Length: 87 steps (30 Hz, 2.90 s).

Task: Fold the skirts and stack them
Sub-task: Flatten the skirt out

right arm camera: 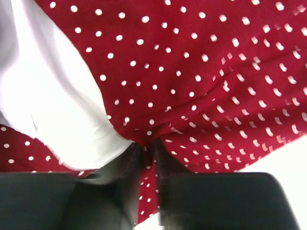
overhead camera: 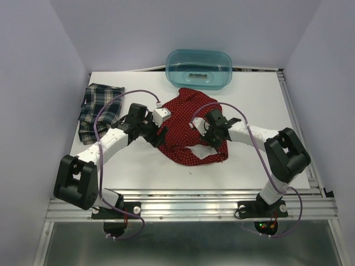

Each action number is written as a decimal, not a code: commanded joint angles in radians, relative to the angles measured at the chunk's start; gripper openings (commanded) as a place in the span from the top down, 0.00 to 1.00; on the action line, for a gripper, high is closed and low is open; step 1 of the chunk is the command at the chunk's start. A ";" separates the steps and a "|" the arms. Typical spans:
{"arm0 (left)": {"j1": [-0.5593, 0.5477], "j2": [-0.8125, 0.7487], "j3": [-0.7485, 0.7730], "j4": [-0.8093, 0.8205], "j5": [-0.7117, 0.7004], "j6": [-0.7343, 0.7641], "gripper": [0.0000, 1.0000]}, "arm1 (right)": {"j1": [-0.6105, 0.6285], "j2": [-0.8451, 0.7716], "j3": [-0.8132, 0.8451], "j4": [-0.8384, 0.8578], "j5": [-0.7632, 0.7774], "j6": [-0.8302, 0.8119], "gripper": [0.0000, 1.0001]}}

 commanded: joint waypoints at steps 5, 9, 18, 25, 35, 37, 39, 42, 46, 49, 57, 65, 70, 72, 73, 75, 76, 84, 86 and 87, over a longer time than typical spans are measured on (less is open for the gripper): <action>0.030 -0.007 0.000 0.017 0.018 -0.027 0.20 | 0.006 -0.054 0.113 0.037 0.085 0.033 0.99; 0.029 -0.001 0.009 0.013 0.007 -0.012 0.20 | 0.006 -0.053 0.122 -0.010 0.079 0.002 0.66; 0.030 0.001 0.032 0.010 -0.001 -0.001 0.20 | 0.016 0.010 0.151 -0.036 -0.025 0.020 0.43; 0.038 -0.009 0.022 0.007 -0.002 0.005 0.20 | 0.025 0.066 0.168 0.000 -0.024 0.013 0.42; 0.040 -0.035 0.006 -0.026 -0.002 0.085 0.21 | 0.035 0.004 0.235 0.034 0.151 0.075 0.99; 0.017 -0.053 0.005 -0.042 -0.019 0.151 0.21 | -0.008 -0.049 0.293 0.034 0.180 0.141 0.99; -0.014 -0.079 -0.004 -0.046 -0.071 0.198 0.21 | -0.048 -0.078 0.338 0.033 0.182 0.193 0.99; -0.098 -0.111 -0.004 -0.059 -0.114 0.309 0.22 | -0.125 -0.132 0.373 0.033 0.171 0.281 0.99; -0.190 -0.096 0.014 -0.058 -0.120 0.401 0.26 | -0.166 -0.171 0.332 0.025 0.182 0.344 0.99; -0.287 -0.023 0.054 -0.059 -0.156 0.403 0.33 | -0.175 -0.178 0.272 0.020 0.214 0.394 0.99; -0.413 0.186 0.155 0.011 -0.202 0.279 0.39 | -0.185 -0.209 0.137 0.022 0.285 0.453 0.99; -0.488 0.270 0.203 0.034 -0.209 0.236 0.50 | -0.185 -0.209 0.034 0.036 0.275 0.422 0.99; -0.488 0.300 0.243 0.019 -0.214 0.223 0.48 | -0.185 -0.186 0.031 0.045 0.249 0.425 0.99; -0.493 0.313 0.255 0.010 -0.219 0.214 0.46 | -0.185 -0.175 0.042 0.048 0.248 0.425 0.99; -0.493 0.324 0.263 0.005 -0.223 0.208 0.46 | -0.185 -0.172 0.047 0.049 0.248 0.427 0.99; -0.493 0.368 0.288 -0.015 -0.240 0.193 0.45 | -0.185 -0.166 0.056 0.049 0.251 0.425 0.99; -0.493 0.384 0.296 -0.027 -0.248 0.179 0.44 | -0.185 -0.163 0.062 0.050 0.255 0.425 0.99; -0.491 0.481 0.333 -0.102 -0.269 0.165 0.45 | -0.194 -0.157 0.065 0.056 0.266 0.416 0.99; -0.491 0.479 0.329 -0.110 -0.268 0.165 0.52 | -0.203 -0.152 0.062 0.060 0.268 0.414 0.99; -0.491 0.475 0.327 -0.113 -0.266 0.163 0.55 | -0.203 -0.152 0.061 0.060 0.271 0.413 0.99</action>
